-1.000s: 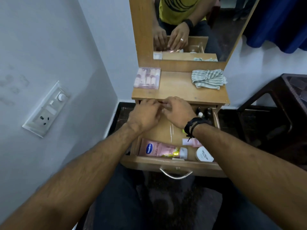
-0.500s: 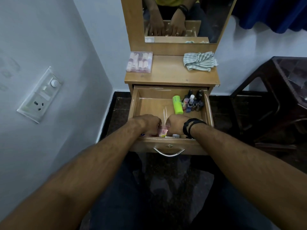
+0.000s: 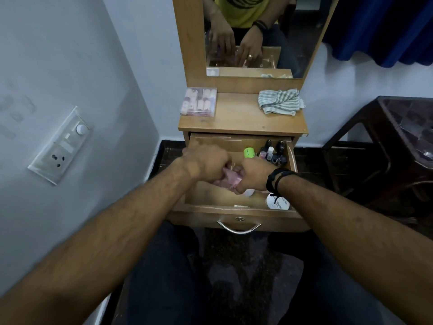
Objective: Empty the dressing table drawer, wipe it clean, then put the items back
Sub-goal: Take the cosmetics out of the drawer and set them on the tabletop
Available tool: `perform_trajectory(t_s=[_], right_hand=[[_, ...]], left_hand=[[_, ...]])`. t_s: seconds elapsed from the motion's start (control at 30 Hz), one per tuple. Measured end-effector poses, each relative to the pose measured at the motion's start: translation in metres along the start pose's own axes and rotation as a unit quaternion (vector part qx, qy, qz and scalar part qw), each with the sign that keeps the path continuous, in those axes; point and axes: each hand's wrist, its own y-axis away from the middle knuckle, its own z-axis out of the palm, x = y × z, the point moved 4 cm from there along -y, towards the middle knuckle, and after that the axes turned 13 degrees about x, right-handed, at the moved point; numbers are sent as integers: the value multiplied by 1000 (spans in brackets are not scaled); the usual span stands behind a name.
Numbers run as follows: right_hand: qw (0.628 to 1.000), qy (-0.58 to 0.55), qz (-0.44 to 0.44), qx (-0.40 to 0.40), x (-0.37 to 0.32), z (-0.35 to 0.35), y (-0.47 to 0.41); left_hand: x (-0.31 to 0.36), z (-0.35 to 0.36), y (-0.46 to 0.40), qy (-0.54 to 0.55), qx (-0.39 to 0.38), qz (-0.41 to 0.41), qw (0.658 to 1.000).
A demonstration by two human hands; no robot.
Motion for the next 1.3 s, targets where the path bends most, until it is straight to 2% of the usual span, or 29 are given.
perform_trajectory(t_s=[0.1,0.13,0.2,0.27,0.33,0.37,0.43,0.53,0.63,0.73,0.83,0.93,1.03,1.2,1.3], right_hand=[[998,-30,-6,63,-2,-31,-11],[995,-55,-6,84,-5,-44,-16],[980,-146,11,138,-8,-60,-26],[949,-245,34,196,-15,-71,-38],[915,-315,51,247,-28,-78,-58],[910,-319,57,259,-33,-77,-63],[935,-251,41,248,-52,-70,-78],[970,-150,37,187,-66,-39,-78],[987,-107,62,106,-48,5,-79],[991,-74,87,67,-34,29,-82],[992,-75,75,68,-34,28,-84],[995,-56,55,60,-33,24,-80],[996,-52,41,62,-31,25,-77],[993,-91,51,54,-22,24,-75],[994,-97,35,47,-18,24,-72]], left_hand=[[-20,-56,4,-9,161,-1,987],[-33,-75,7,34,236,-14,971],[-58,-96,12,178,358,-57,915],[-82,-96,13,265,403,-108,869],[-109,-91,8,287,417,-155,848],[-116,-85,6,302,421,-171,838],[-127,-67,-4,333,397,-191,834],[-117,-4,-7,313,329,-227,862],[-101,68,14,331,302,-282,848],[-90,93,20,307,248,-253,883],[-91,84,14,252,209,-237,915],[-88,69,9,130,204,-179,954],[-75,59,7,45,135,-115,983],[-82,67,6,19,3,-114,993],[-78,70,4,31,-44,-118,992]])
